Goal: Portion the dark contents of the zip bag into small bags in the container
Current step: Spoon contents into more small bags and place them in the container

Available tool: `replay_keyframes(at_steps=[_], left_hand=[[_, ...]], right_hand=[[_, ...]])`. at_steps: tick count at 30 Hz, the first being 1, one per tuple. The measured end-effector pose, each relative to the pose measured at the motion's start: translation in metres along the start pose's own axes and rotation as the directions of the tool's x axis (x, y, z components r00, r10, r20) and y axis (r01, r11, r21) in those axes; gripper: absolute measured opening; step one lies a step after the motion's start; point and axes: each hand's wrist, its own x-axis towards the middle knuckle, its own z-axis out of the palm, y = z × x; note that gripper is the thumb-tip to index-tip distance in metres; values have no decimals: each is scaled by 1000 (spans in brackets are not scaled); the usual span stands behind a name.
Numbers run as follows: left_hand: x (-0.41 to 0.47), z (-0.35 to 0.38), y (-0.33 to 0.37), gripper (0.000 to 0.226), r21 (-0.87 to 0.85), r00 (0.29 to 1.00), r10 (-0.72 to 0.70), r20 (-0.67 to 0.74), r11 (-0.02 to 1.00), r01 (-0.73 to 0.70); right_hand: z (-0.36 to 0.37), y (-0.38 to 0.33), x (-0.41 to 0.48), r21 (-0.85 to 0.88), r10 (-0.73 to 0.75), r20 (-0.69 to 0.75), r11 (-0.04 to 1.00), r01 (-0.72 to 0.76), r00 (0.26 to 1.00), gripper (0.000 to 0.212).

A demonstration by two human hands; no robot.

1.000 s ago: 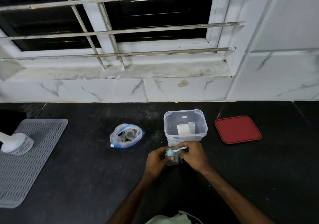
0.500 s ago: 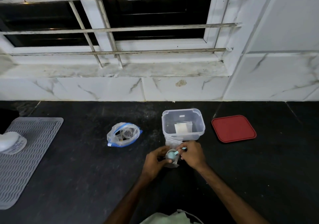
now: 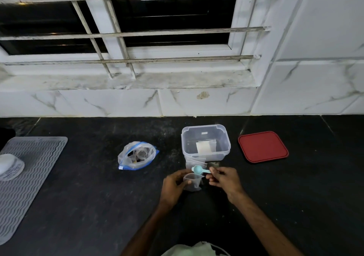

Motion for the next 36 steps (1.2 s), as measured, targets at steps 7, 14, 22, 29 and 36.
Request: replay_keyframes(at_steps=[7, 14, 22, 29, 36], left_hand=[[-1, 3, 1, 27, -24, 999, -8, -43, 1000, 7], [2, 3, 1, 11, -31, 990, -10, -143, 1000, 6], [3, 0, 8, 7, -78, 980, -31, -197, 997, 16], [4, 1, 27, 5, -197, 981, -77, -176, 979, 41], [9, 5, 29, 4, -156, 989, -56, -136, 987, 35]], right_hand=[[-24, 0, 4, 134, 130, -77, 984, -119, 989, 13], [-78, 33, 35, -289, -77, -485, 954, -77, 871, 21], [-77, 36, 43, -658, -299, -402, 752, -46, 865, 14], [-56, 5, 12, -724, -733, -197, 556, 407, 652, 16], [2, -20, -3, -592, -718, 357, 321, 739, 598, 21]])
